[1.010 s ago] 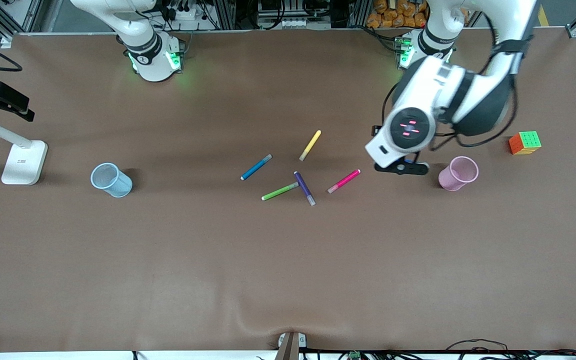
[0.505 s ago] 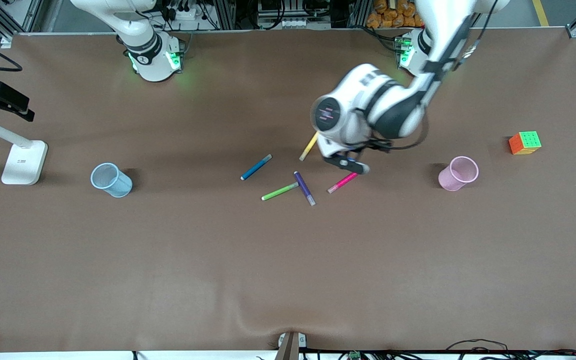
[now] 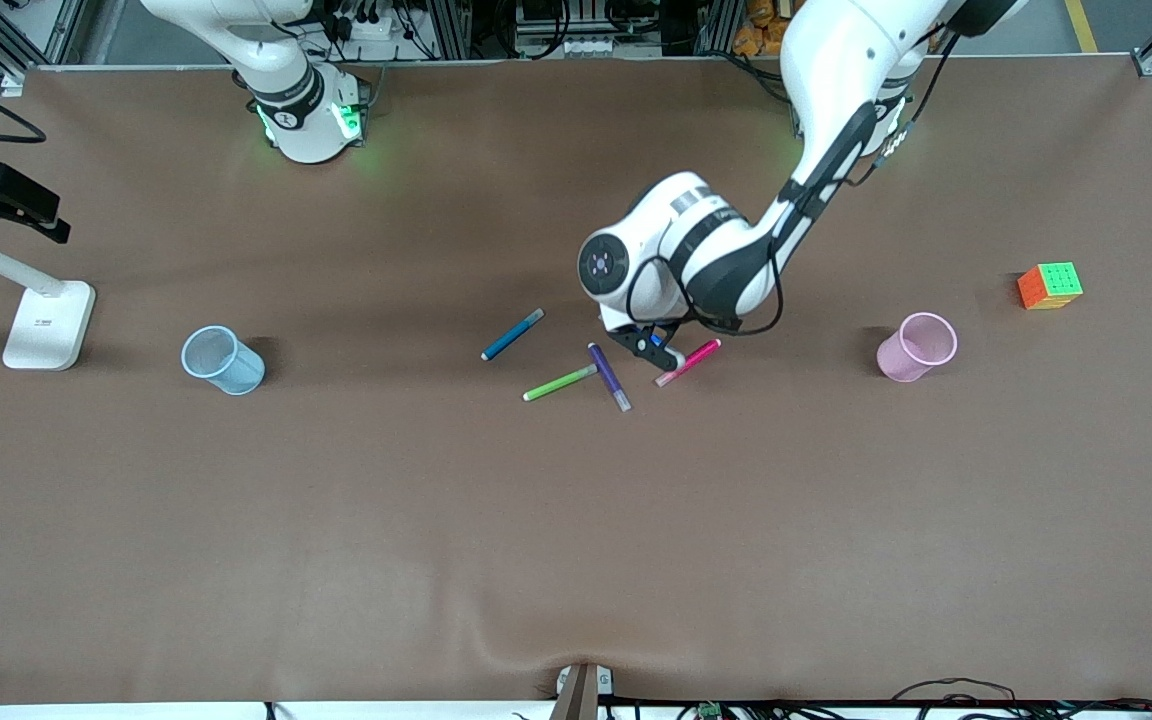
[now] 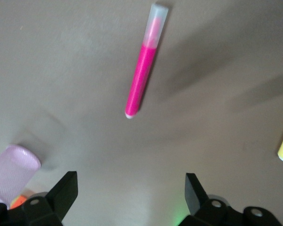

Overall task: Place pink and blue markers in matching cups
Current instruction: 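Lower the left gripper and close it on the pink marker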

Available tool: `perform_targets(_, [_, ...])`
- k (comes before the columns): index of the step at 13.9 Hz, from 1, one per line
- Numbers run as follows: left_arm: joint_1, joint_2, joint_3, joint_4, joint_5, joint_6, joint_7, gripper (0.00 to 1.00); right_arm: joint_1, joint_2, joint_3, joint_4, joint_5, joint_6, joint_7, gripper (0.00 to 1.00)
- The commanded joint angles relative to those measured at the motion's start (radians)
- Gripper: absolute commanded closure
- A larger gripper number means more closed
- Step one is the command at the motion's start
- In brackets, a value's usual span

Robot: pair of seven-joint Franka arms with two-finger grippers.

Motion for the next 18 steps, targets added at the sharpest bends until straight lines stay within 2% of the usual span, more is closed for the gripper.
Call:
perform_targets(1, [0.003,0.054,-0.007,0.075,0.011,0.006,0.060,0.00,-0.004,0.002,0.003,0.009,0.000,-0.008,0.007,0.00])
perform_targets(5, [0.000,0.123,0.000,0.110,0.018,0.107,0.132,0.00,-0.001,0.004,0.003,0.010,0.000,-0.006,0.007,0.00])
perform_targets(8, [-0.001,0.140,0.039,0.110,0.021,0.184,0.256,0.00,-0.002,0.004,0.003,0.009,0.000,-0.006,0.007,0.00])
perform_targets(11, [-0.006,0.161,0.044,0.110,0.024,0.213,0.271,0.00,0.001,0.004,0.003,0.010,0.000,-0.006,0.007,0.00])
perform_targets(14, [-0.006,0.181,0.044,0.109,0.070,0.221,0.320,0.13,0.004,0.015,0.005,0.012,0.002,-0.005,0.004,0.00])
perform_targets(18, [-0.006,0.192,0.044,0.110,0.073,0.233,0.325,0.14,0.004,0.039,0.005,0.013,0.012,-0.005,-0.005,0.00])
